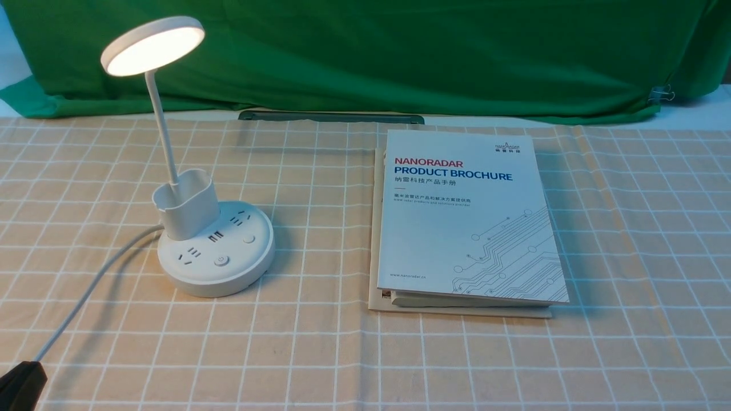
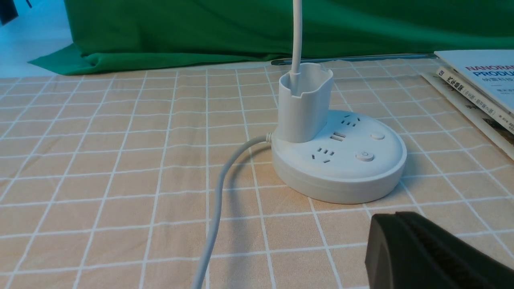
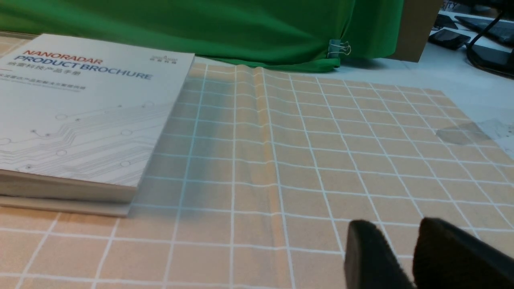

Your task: Turn on the table lamp on the light coffee tablecloth with your hand.

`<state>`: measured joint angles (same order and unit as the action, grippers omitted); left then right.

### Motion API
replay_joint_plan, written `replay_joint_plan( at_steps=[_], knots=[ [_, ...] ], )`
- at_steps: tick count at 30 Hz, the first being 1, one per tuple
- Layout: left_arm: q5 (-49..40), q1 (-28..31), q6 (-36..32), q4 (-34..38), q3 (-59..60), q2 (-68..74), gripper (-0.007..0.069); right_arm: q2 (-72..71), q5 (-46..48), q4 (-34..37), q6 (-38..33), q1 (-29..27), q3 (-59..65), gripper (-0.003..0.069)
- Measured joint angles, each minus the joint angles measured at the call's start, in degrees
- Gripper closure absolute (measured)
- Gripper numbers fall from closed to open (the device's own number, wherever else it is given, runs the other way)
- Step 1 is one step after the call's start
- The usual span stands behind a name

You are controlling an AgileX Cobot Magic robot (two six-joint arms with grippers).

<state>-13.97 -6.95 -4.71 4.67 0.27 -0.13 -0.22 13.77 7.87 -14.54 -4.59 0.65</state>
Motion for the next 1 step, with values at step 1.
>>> replay_joint_plan(
  at_steps=[1],
  knots=[
    [0.0,0.0,0.0,0.0,0.0,0.0,0.0623,0.0,0.0,0.0,0.0,0.0,0.0,0.0421]
  ],
)
